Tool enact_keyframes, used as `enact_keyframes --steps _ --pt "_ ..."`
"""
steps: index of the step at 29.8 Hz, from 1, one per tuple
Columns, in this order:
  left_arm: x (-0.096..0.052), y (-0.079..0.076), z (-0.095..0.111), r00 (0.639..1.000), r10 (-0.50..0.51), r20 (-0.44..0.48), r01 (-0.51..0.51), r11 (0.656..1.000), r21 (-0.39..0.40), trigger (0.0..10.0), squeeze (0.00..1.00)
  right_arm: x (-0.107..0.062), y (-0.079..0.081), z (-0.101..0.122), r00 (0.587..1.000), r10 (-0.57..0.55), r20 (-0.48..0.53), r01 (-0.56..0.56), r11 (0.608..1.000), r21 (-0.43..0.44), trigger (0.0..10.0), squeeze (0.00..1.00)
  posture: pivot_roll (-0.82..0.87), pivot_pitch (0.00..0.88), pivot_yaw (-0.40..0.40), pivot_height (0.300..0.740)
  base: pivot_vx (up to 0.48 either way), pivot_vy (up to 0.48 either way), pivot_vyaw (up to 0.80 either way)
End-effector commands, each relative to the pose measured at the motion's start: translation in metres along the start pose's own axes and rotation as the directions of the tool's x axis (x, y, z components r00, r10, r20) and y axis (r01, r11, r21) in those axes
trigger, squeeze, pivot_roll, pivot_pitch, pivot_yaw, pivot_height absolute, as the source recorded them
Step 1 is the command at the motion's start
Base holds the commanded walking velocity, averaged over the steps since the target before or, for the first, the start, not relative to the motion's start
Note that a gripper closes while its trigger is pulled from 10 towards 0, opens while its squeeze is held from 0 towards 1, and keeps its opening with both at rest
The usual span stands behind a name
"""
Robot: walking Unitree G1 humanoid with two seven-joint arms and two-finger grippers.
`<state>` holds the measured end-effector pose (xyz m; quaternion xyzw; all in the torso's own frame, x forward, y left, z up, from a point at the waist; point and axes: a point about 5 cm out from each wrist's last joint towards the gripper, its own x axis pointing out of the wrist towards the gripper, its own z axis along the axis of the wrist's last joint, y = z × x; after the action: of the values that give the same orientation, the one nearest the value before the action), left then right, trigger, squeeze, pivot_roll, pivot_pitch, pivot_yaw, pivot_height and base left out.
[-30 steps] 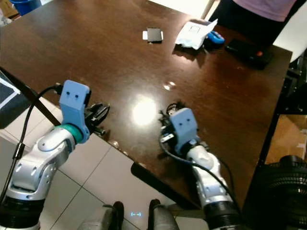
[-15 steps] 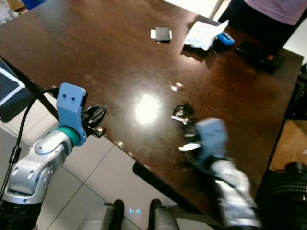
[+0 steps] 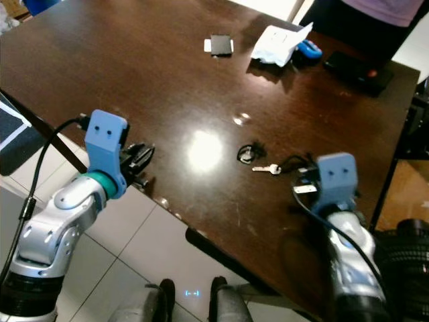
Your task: Hang keys on a hook
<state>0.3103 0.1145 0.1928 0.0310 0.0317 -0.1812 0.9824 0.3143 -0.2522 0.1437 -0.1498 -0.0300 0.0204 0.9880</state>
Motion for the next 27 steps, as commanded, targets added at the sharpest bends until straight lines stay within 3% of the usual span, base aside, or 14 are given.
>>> enact_keyframes --steps 1,2,4,5,6,8,9,11,12,14,15,20,21,27 --pt "-0.001 -0.002 -0.006 0.999 -0.008 -0.033 0.008 1.0 -0.002 10.0 0.0 0.004 0.033 -0.019 0.986 0.137 -0.097 -0.136 0.991 0.02 10.0 0.0 0.03 0.238 0.142 0.74 0.0 0.0 0.0" --pt "-0.001 -0.002 -0.006 0.999 -0.008 -0.033 0.008 1.0 -0.002 10.0 0.0 0.004 0.033 -0.019 0.986 0.137 -0.097 -0.136 0.991 0.02 10.0 0.0 0.03 0.238 0.142 0.74 0.0 0.0 0.0" --pt "-0.002 -0.002 -0.006 0.999 -0.002 -0.038 0.002 1.0 -0.004 10.0 0.0 0.012 0.059 -0.015 0.967 0.24 -0.087 -0.239 0.971 0.024 10.0 0.0 0.03 0.242 0.141 0.74 0.0 0.0 0.0" --pt "-0.002 -0.002 -0.006 0.999 -0.002 -0.038 0.002 1.0 -0.004 10.0 0.0 0.012 0.059 -0.015 0.967 0.24 -0.087 -0.239 0.971 0.024 10.0 0.0 0.03 0.242 0.141 0.74 0.0 0.0 0.0" --pt "-0.003 -0.002 -0.007 0.999 -0.001 -0.039 0.0 1.0 -0.005 10.0 0.0 0.015 0.07 -0.013 0.957 0.278 -0.077 -0.276 0.961 0.029 10.0 0.0 0.04 0.244 0.139 0.74 0.0 0.0 0.0" --pt "-0.003 -0.002 -0.007 0.999 -0.001 -0.039 0.0 1.0 -0.005 10.0 0.0 0.015 0.07 -0.013 0.957 0.278 -0.077 -0.276 0.961 0.029 10.0 0.0 0.04 0.244 0.139 0.74 0.0 0.0 0.0" --pt "-0.003 -0.002 -0.007 0.999 0.001 -0.04 -0.001 1.0 -0.006 10.0 0.0 0.016 0.079 -0.011 0.949 0.308 -0.067 -0.306 0.951 0.036 10.0 0.0 0.04 0.246 0.135 0.74 0.0 0.0 0.0" --pt "-0.003 -0.002 -0.007 0.999 0.001 -0.04 -0.001 1.0 -0.006 10.0 0.0 0.016 0.079 -0.011 0.949 0.308 -0.067 -0.306 0.951 0.036 10.0 0.0 0.04 0.246 0.135 0.74 0.0 0.0 0.0" --pt "-0.004 -0.001 -0.007 0.999 0.006 -0.041 -0.007 1.0 -0.006 10.0 0.0 0.015 0.092 -0.011 0.935 0.348 -0.065 -0.346 0.937 0.043 10.0 0.0 0.04 0.246 0.13 0.74 0.0 0.0 0.0" --pt "-0.004 -0.001 -0.007 0.999 0.006 -0.041 -0.007 1.0 -0.006 10.0 0.0 0.015 0.092 -0.011 0.935 0.348 -0.065 -0.346 0.937 0.043 10.0 0.0 0.04 0.246 0.13 0.74 0.0 0.0 0.0" --pt "-0.004 0.001 -0.007 0.999 0.017 -0.042 -0.017 1.0 -0.008 10.0 0.0 0.006 0.115 -0.015 0.894 0.442 -0.075 -0.438 0.897 0.058 10.0 0.0 0.05 0.246 0.126 0.74 0.0 0.0 0.0" --pt "-0.004 0.001 -0.008 0.999 0.02 -0.043 -0.02 1.0 -0.009 10.0 0.0 0.0 0.125 -0.014 0.866 0.495 -0.069 -0.491 0.869 0.065 10.0 0.0 0.04 0.247 0.125 0.74 0.0 0.0 0.0" --pt "-0.003 0.0 -0.008 0.999 0.019 -0.043 -0.019 1.0 -0.01 10.0 0.0 -0.001 0.13 -0.008 0.847 0.53 -0.046 -0.527 0.848 0.062 10.0 0.0 0.04 0.247 0.125 0.74 0.0 0.0 0.0" --pt "-0.002 -0.001 -0.008 0.999 0.015 -0.044 -0.016 1.0 -0.012 10.0 0.0 -0.002 0.142 0.009 0.808 0.589 0.014 -0.589 0.806 0.052 10.0 0.0 0.03 0.241 0.124 0.74 0.0 0.0 0.0"
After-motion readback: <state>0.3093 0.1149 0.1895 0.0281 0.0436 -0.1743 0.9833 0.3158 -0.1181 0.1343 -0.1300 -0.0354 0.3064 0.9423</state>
